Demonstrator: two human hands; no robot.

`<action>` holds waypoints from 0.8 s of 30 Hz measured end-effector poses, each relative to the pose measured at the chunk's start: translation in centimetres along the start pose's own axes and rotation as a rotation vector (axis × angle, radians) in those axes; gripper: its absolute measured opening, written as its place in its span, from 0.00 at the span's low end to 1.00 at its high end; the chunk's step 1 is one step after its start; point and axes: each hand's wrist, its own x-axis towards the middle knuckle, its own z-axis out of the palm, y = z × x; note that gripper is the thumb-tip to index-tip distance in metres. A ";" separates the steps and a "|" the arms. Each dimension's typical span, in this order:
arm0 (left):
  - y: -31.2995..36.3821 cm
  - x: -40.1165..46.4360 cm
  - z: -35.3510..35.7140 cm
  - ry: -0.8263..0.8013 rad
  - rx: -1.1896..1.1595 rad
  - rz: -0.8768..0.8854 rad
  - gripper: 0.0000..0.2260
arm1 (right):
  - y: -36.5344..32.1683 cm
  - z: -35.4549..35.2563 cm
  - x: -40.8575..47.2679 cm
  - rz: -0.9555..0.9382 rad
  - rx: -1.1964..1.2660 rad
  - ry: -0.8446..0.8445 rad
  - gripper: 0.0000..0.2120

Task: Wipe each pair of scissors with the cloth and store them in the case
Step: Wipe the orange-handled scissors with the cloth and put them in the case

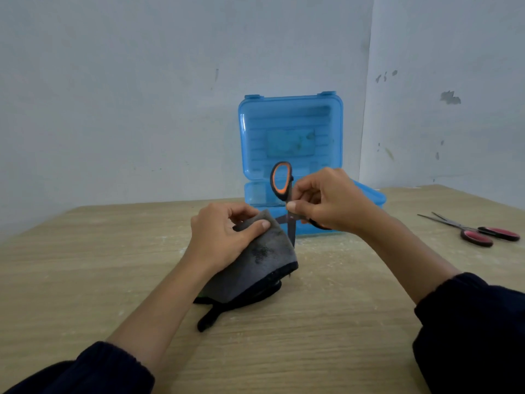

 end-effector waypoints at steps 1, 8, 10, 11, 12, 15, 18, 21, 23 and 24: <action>0.1 -0.1 0.1 -0.007 -0.010 -0.002 0.15 | -0.1 0.4 0.0 -0.015 -0.023 -0.003 0.06; 0.0 0.1 0.6 -0.026 -0.027 0.006 0.17 | -0.6 0.8 -0.1 -0.046 -0.004 0.029 0.07; -0.1 0.1 0.4 -0.025 -0.009 0.024 0.16 | -0.5 0.5 -0.2 -0.040 0.019 0.008 0.06; -0.2 0.1 0.3 -0.019 -0.002 0.028 0.16 | -0.4 0.3 -0.2 -0.036 0.023 0.007 0.06; -0.4 0.1 0.1 -0.013 0.002 0.025 0.16 | -0.3 -0.1 -0.2 -0.028 0.025 0.010 0.06; -1.0 0.3 -0.3 0.004 -0.023 -0.006 0.16 | 0.3 -0.8 -0.1 -0.019 -0.010 0.029 0.07; -0.6 0.2 0.2 0.010 -0.040 -0.027 0.17 | 0.0 0.0 0.0 -0.059 -0.094 0.020 0.06; 0.1 0.1 1.0 -0.009 -0.011 -0.003 0.16 | -0.4 1.0 0.0 -0.066 -0.070 0.015 0.07; 0.1 0.1 0.9 -0.021 0.004 0.024 0.16 | -0.3 0.7 0.0 -0.048 -0.010 0.008 0.08; 0.0 0.1 0.8 -0.026 0.011 0.035 0.17 | -0.2 0.5 -0.1 -0.041 0.004 0.002 0.07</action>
